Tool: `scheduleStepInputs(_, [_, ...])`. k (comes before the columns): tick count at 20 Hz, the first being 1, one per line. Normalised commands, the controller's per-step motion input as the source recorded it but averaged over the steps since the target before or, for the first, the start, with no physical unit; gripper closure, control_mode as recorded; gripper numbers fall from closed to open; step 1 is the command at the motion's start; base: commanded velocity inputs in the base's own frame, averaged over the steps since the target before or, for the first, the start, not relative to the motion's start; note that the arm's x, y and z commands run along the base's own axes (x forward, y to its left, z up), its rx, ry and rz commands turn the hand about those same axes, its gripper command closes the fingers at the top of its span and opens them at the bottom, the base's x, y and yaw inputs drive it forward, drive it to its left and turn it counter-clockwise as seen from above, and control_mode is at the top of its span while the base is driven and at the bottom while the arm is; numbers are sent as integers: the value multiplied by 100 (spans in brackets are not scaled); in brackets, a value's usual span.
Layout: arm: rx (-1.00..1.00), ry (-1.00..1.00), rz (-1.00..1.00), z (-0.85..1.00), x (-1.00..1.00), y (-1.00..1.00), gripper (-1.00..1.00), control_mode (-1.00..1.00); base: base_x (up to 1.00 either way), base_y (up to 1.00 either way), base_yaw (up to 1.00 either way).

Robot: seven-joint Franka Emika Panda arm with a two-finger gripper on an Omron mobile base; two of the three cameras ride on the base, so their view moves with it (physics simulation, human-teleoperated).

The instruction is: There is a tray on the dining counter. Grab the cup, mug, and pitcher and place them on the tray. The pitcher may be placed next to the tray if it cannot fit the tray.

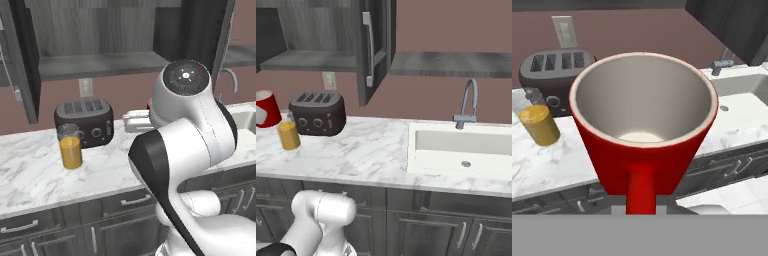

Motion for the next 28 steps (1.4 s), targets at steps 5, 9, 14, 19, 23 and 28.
scheduleStepInputs(5, [0, 0, 0, 0, 0, 0, 100, 100, -100, 0, 0])
scheduleStepInputs(9, [0, 0, 0, 0, 0, 0, 100, 100, -100, 0, 0])
scheduleStepInputs(14, [0, 0, 0, 0, 0, 0, 100, 100, -83, 0, -2])
scheduleStepInputs(19, [0, 0, 0, 0, 0, 0, 100, 100, -34, -1, -57])
scheduleStepInputs(23, [0, 0, 0, 0, 0, 0, 100, 100, -23, -2, -83])
scheduleStepInputs(28, [0, 0, 0, 0, 0, 0, 100, 100, -22, -6, -86])
